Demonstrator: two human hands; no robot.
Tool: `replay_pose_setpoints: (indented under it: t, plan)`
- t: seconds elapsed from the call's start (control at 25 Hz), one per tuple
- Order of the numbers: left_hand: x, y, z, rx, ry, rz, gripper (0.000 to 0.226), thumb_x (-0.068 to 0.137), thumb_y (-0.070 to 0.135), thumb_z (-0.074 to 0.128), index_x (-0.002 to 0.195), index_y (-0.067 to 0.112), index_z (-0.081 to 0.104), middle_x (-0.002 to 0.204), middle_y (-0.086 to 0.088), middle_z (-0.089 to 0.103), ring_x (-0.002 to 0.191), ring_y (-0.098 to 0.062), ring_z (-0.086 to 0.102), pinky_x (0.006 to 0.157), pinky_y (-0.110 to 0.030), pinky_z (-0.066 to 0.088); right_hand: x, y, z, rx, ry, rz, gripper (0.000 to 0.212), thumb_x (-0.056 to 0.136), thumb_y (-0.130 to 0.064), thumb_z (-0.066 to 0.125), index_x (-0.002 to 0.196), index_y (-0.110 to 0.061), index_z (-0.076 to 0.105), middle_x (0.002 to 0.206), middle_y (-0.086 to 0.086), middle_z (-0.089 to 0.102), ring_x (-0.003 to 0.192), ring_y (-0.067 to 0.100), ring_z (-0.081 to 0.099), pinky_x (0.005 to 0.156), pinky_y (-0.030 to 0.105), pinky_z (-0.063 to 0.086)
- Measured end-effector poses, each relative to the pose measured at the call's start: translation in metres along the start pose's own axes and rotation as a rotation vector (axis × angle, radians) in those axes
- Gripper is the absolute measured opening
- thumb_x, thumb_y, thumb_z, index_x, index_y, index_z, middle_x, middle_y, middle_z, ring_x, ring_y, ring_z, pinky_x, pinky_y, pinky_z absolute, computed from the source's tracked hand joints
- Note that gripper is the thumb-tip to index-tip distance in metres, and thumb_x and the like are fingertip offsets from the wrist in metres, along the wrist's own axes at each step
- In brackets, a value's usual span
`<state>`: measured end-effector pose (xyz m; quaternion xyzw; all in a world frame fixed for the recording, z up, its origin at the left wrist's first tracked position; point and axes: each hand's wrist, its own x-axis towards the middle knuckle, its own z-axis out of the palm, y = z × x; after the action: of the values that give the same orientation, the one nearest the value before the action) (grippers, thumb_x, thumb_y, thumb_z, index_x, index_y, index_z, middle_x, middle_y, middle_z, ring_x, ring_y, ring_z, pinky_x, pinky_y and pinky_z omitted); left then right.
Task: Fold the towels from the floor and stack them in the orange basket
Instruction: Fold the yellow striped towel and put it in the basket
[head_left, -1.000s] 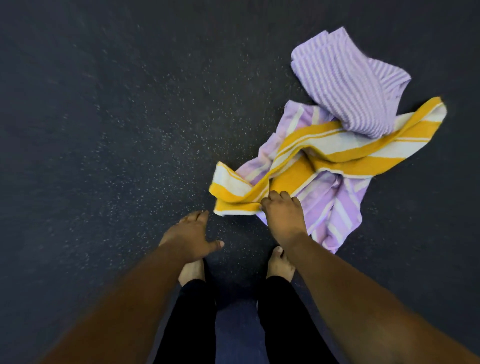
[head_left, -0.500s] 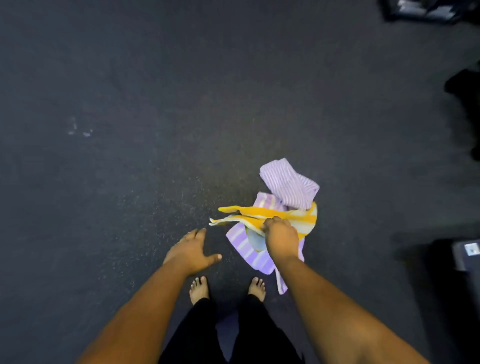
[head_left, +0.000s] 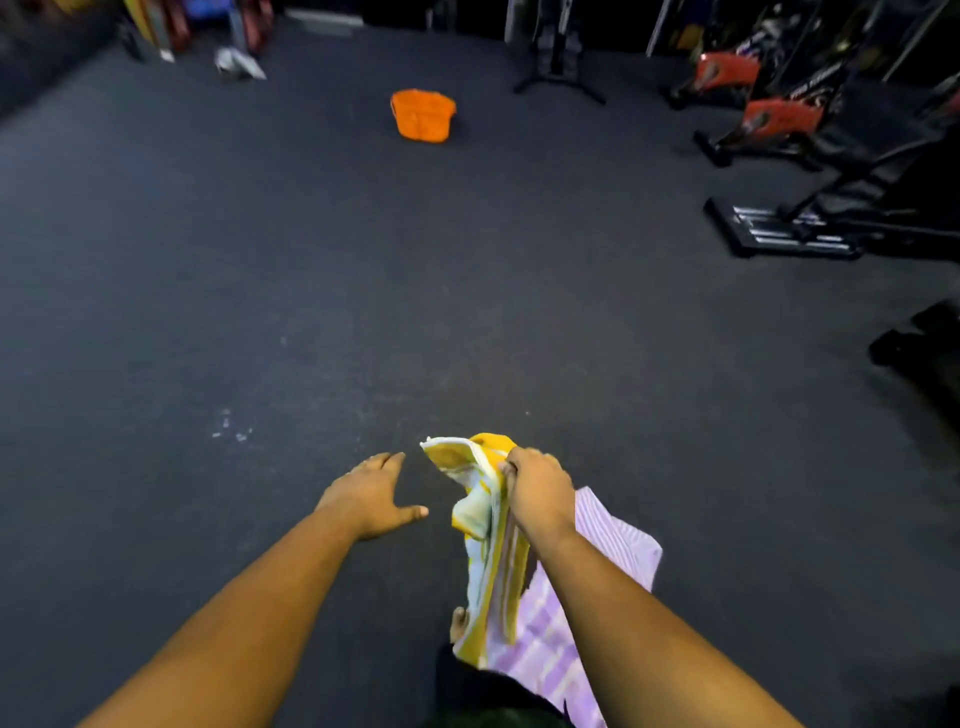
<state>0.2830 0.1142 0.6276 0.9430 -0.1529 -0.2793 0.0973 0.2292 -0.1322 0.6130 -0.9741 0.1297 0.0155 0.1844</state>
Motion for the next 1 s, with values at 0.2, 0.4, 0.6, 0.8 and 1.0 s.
replay_pose_setpoints:
  t: [0.2,0.4,0.6,0.8,1.0]
  plan:
    - [0.077,-0.001,-0.076,-0.011,0.070,-0.057,0.105,0.088,0.073,0.059,0.165,0.023,0.007,0.172,-0.002,0.012,0.157,-0.023,0.019,0.121,-0.043,0.033,0.120,-0.034,-0.013,0.118,-0.024,-0.014,0.025,0.101,-0.038,0.052,0.093,-0.017,0.063,0.105,0.004,0.068,0.102,0.032,0.061,0.075,0.038,0.047]
    - [0.152,-0.021,-0.147,-0.041,0.134,-0.099,0.105,0.087,0.074,0.058,0.165,0.023,0.008,0.172,-0.002,0.014,0.156,-0.023,0.020,0.121,-0.044,0.034,0.233,-0.073,-0.039,0.103,-0.026,-0.090,0.024,0.100,-0.038,0.052,0.089,-0.018,0.062,0.102,0.002,0.068,0.098,0.029,0.061,0.075,0.038,0.049]
    - [0.259,-0.063,-0.233,-0.082,0.210,-0.088,0.103,0.089,0.072,0.058,0.165,0.023,0.009,0.171,-0.001,0.014,0.156,-0.023,0.020,0.119,-0.044,0.037,0.379,-0.125,-0.043,0.091,0.026,-0.130,0.026,0.102,-0.039,0.051,0.084,-0.020,0.057,0.098,-0.001,0.065,0.095,0.028,0.060,0.070,0.036,0.045]
    - [0.365,-0.106,-0.330,-0.104,0.219,-0.054,0.100,0.090,0.070,0.058,0.164,0.023,0.010,0.171,0.000,0.015,0.156,-0.022,0.020,0.118,-0.045,0.038,0.518,-0.176,-0.061,0.094,0.088,-0.093,0.026,0.100,-0.037,0.054,0.080,-0.021,0.054,0.095,-0.001,0.065,0.093,0.028,0.060,0.065,0.033,0.039]
    - [0.476,-0.135,-0.440,-0.073,0.239,-0.031,0.101,0.089,0.071,0.058,0.164,0.023,0.011,0.171,0.001,0.016,0.156,-0.021,0.021,0.117,-0.045,0.039,0.660,-0.210,-0.090,0.125,0.171,-0.066,0.027,0.100,-0.037,0.054,0.077,-0.021,0.051,0.089,-0.002,0.064,0.088,0.027,0.058,0.063,0.033,0.036]
